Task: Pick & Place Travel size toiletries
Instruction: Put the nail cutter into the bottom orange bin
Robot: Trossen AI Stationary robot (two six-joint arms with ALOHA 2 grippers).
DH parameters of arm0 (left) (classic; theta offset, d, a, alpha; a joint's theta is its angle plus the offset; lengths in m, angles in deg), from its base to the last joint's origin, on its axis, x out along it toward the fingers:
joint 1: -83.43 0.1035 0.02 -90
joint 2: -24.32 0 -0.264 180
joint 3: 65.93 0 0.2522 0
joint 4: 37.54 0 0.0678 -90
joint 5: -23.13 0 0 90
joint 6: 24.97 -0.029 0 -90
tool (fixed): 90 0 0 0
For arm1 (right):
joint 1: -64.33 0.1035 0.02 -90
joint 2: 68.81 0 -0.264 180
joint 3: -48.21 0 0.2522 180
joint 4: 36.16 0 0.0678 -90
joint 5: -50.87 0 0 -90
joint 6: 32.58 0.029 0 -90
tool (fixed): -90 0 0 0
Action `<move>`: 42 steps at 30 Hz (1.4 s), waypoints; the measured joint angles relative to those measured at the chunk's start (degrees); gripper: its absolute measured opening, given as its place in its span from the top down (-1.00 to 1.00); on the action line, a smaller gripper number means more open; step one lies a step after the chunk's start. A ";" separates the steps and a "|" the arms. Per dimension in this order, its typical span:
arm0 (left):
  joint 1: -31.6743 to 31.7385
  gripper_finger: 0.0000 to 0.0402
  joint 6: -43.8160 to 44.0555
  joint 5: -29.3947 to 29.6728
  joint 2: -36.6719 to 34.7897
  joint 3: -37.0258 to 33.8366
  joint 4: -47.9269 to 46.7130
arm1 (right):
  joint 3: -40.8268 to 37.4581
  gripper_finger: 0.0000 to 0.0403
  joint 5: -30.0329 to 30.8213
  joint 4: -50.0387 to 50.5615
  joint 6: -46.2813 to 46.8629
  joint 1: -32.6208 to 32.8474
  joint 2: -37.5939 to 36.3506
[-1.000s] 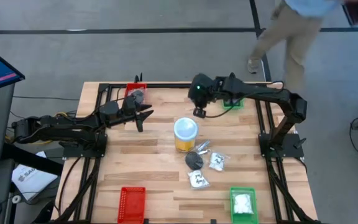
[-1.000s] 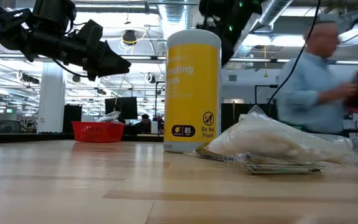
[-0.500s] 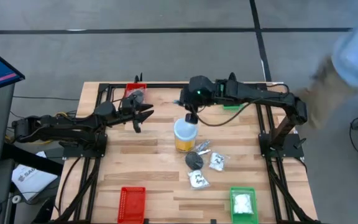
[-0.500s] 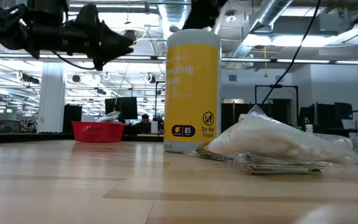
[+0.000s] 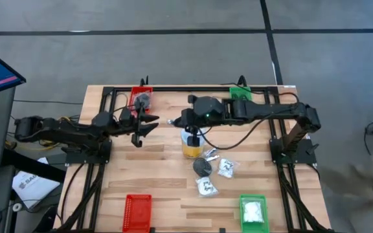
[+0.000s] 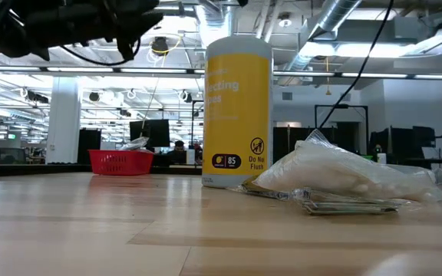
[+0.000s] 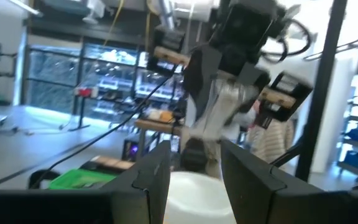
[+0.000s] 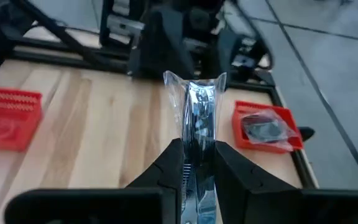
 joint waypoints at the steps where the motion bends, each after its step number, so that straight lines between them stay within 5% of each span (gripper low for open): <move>1: -0.67 0.35 -0.10 0.00 0.00 0.00 0.49 | -0.06 0.75 0.00 -0.02 0.02 0.40 0.07; 10: -6.19 0.32 -4.17 0.49 2.35 0.02 6.50 | -0.01 0.75 0.04 -6.57 0.05 3.21 0.82; 24: -9.31 -0.03 -10.33 1.56 16.61 8.01 10.10 | 0.00 0.74 0.04 -5.32 0.07 5.01 0.81; 42: -10.89 -0.07 -11.55 1.53 16.57 8.26 12.91 | 0.00 0.74 0.09 -1.46 1.55 4.97 0.81</move>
